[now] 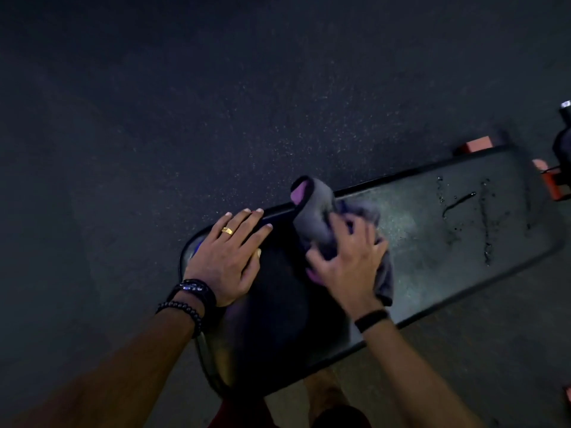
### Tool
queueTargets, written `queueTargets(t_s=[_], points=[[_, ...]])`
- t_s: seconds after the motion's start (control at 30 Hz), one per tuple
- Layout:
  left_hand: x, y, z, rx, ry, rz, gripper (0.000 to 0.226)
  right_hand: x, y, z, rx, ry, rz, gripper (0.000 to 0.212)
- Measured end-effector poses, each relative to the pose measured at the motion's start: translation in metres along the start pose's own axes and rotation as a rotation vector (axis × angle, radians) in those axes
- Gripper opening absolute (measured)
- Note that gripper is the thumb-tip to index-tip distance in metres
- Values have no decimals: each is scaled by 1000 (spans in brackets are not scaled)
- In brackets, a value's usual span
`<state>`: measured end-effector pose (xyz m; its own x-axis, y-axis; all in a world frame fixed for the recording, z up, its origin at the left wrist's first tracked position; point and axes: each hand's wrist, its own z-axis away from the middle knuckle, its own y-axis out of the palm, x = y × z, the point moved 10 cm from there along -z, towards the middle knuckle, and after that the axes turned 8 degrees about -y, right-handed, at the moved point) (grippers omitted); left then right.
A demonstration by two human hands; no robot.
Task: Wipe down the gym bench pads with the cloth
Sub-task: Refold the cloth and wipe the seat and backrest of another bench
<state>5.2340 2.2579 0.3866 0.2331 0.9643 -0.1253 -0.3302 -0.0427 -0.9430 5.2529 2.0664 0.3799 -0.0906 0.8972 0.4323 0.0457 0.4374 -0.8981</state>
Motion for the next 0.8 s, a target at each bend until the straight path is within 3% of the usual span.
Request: queueTargets(t_s=[0.07,0.2,0.3,0.37,0.47,0.53,0.57,0.63,0.73,0.8], points=[[1,1,0,4,-5,1,52,-62,-7,-20,-56,107,82,62],[1,2,1,2,-4,-13,52,-205,-36,-63,-161,619,133,72],[2,3,2,-8,0,-8,52,-193,-35,-63,-121,699,131,73],[2,3,3,0,-5,-2,52,-126,-24,-34,-89,551,112,67],[0,3,3,1,-9,-2,52,-11,-8,34,8,168,12,59],[0,4,3,3,-24,11,52,7,-7,46,48,-85,-11,56],[-1,4,2,3,-23,14,52,-13,-11,36,33,-108,15,57],[1,2,0,-9,-23,16,52,-89,-23,4,-66,90,148,60],[2,2,0,-11,-13,5,52,-207,-47,-15,-143,602,169,65],[1,3,0,-21,-6,4,52,-203,-50,-10,-143,681,150,66]])
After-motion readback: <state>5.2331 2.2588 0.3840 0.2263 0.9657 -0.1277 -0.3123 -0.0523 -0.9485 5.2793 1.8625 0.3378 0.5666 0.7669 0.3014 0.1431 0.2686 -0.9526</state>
